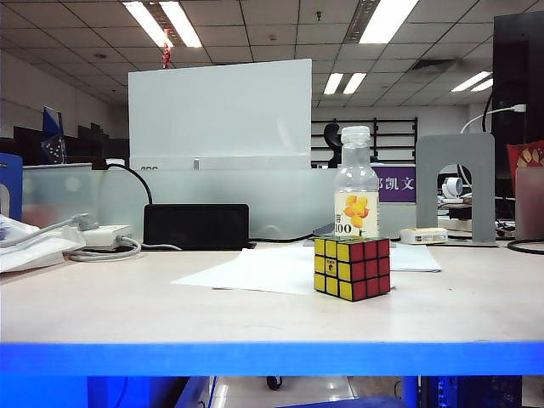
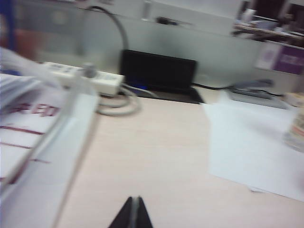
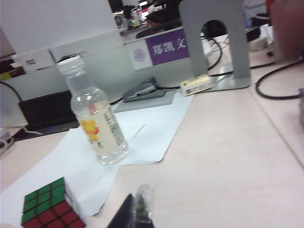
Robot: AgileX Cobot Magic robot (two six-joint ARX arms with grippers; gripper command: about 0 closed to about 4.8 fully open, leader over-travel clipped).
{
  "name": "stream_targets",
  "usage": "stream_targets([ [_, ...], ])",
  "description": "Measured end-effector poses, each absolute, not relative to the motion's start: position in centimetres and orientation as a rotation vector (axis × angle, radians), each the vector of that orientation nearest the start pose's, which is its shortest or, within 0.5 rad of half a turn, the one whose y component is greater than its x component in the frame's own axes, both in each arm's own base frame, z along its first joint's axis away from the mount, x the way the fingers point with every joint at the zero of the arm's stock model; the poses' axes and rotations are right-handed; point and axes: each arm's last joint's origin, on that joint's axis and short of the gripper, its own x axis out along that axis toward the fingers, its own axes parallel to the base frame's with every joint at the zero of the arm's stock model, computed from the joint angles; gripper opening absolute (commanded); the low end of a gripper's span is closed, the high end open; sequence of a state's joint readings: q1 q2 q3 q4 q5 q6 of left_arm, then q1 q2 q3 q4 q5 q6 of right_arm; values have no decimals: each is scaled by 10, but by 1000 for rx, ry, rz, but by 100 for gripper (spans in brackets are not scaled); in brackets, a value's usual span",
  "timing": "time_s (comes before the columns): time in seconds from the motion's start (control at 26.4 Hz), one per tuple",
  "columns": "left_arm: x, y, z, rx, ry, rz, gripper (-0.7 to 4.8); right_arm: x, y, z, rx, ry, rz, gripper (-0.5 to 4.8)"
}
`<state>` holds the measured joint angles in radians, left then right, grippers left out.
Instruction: Rotate the Rubik's Cube so that the bottom side is facing up.
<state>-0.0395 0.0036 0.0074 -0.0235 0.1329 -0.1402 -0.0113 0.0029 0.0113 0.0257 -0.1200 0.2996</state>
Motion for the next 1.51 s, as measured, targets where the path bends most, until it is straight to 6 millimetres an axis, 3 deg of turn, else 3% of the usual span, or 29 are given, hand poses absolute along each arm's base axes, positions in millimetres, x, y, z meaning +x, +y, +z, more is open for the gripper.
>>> stream_targets([
  [0.08, 97, -8, 164, -169, 34, -187, 156, 96, 3, 171, 308, -9, 122, -6],
  [0.15, 96, -8, 165, -199, 40, -187, 221, 95, 3, 177, 313, -12, 134, -6],
  [0.42, 95, -9, 187, -226, 64, -209, 222, 90, 4, 193, 361, 20, 172, -6],
  [0.61, 111, -10, 204, -238, 189, -231, 236, 92, 5, 212, 384, 32, 202, -6],
  [0.76, 128, -12, 206, -265, 311, -262, 245, 100, 7, 222, 391, 104, 257, -6],
  [0.98, 140, -17, 225, -343, 329, -401, 247, 109, 9, 243, 392, 148, 349, -5],
  [1.06, 140, -18, 226, -391, 335, -436, 247, 111, 11, 246, 383, 161, 403, 43],
  [1.1, 140, -19, 226, -415, 344, -450, 247, 112, 11, 246, 384, 171, 417, 127],
  [1.14, 139, -19, 226, -442, 354, -472, 247, 114, 12, 244, 387, 195, 431, 167],
  [1.29, 138, -25, 226, -505, 389, -551, 251, 121, 13, 237, 427, 275, 483, 177],
  [1.36, 136, -33, 227, -514, 407, -600, 278, 125, 14, 238, 458, 316, 509, 198],
  [1.51, 133, -53, 225, -485, 444, -663, 278, 134, 18, 259, 422, 340, 543, 217],
])
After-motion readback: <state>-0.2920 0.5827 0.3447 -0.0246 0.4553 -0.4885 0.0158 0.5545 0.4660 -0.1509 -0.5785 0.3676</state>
